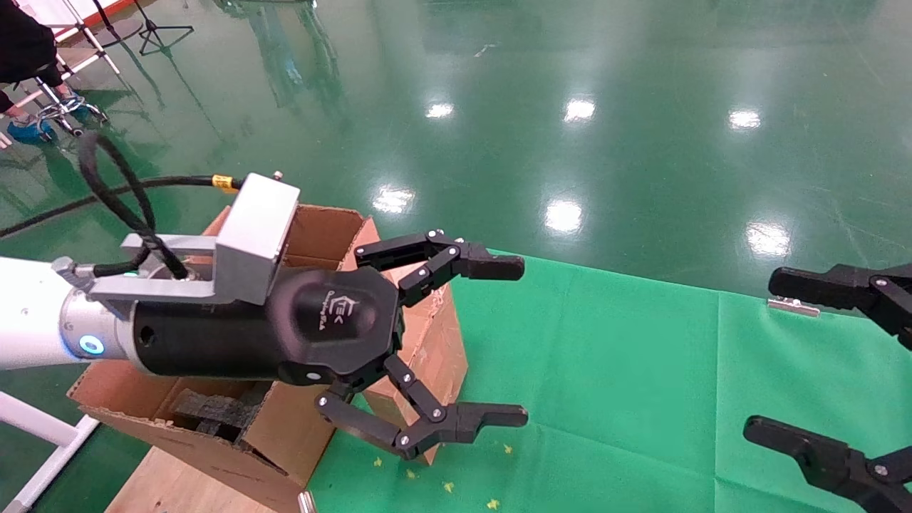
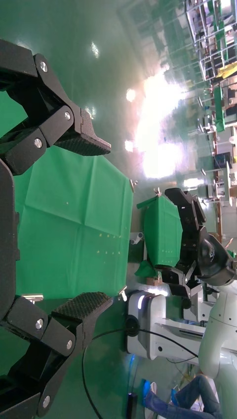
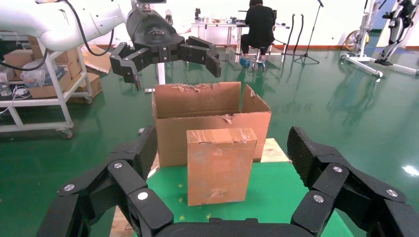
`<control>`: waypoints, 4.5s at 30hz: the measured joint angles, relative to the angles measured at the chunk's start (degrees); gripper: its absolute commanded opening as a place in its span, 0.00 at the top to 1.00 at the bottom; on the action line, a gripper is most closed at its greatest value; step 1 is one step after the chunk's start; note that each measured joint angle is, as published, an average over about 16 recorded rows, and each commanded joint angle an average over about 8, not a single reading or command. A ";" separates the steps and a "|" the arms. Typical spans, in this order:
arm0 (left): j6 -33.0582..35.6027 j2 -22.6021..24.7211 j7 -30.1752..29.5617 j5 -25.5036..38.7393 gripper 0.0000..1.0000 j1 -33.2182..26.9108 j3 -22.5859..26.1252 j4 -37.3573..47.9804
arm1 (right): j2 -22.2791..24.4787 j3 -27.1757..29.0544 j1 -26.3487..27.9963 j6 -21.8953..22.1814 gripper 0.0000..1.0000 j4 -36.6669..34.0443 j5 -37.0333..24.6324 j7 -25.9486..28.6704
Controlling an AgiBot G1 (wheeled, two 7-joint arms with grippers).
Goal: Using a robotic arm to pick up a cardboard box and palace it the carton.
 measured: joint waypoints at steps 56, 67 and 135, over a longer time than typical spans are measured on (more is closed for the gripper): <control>4.57 6.72 -56.55 50.11 0.00 -35.76 28.31 1.91 | 0.01 0.00 -0.01 0.02 1.00 -0.03 0.02 0.00; 4.92 9.31 -62.37 51.53 0.00 -39.21 36.87 5.16 | 0.01 0.00 -0.01 0.02 0.55 -0.03 0.02 0.00; -0.63 7.02 -64.32 47.06 1.00 -51.41 41.09 9.36 | 0.02 0.00 -0.02 0.04 0.00 -0.05 0.03 -0.01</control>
